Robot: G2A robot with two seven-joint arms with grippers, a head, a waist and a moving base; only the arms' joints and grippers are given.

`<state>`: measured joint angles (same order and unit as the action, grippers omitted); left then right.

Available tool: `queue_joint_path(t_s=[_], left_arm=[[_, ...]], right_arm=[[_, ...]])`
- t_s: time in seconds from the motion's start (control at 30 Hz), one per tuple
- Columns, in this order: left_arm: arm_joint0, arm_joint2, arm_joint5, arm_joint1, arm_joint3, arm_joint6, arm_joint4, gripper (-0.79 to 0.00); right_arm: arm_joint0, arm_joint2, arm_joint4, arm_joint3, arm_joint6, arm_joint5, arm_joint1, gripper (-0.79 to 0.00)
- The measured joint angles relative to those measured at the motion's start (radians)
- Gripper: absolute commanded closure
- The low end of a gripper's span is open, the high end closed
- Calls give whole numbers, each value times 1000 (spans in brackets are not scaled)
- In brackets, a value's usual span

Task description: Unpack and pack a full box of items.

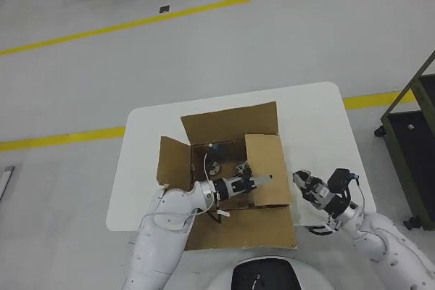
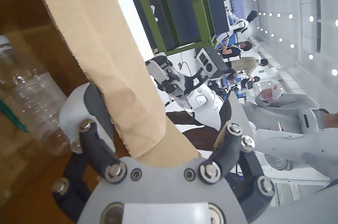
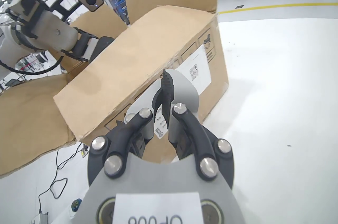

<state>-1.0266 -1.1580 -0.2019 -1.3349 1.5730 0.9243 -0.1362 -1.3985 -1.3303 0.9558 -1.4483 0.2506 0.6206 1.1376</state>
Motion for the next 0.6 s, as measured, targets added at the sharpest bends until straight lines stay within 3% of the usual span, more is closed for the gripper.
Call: queue_joint_path(t_s=[0.1,0.23,0.3,0.37,0.4,0.5,0.53,0.57,0.6], left_arm=[[14,19,-20,-3,31,14,54,-785],[54,66,-49,-10,36,28,91,-785],[80,106,-67,-18,27,20,101,-785],[111,151,-90,-26,10,19,106,-785],[125,171,-101,-30,-2,19,91,-785],[166,233,-117,-41,-53,0,37,-785],[179,249,-121,-44,-67,-5,15,-785],[191,264,-126,-47,-79,-10,-6,-785],[205,282,-131,-51,-94,-18,-35,-785]], right_arm=[[-30,-59,-30,-33,4,-14,-8,-336],[-80,-145,-94,-79,-1,-17,-18,-388],[-108,-195,-131,-107,-12,-23,-23,-619],[-140,-242,-157,-142,-21,-29,-28,-751],[-156,-261,-172,-158,-23,-29,-29,-785],[-201,-319,-256,-201,-43,-19,-33,-785],[-210,-334,-291,-211,-53,-10,-34,-757],[-220,-347,-329,-221,-65,2,-35,-409],[-231,-363,-377,-233,-86,16,-36,-246]])
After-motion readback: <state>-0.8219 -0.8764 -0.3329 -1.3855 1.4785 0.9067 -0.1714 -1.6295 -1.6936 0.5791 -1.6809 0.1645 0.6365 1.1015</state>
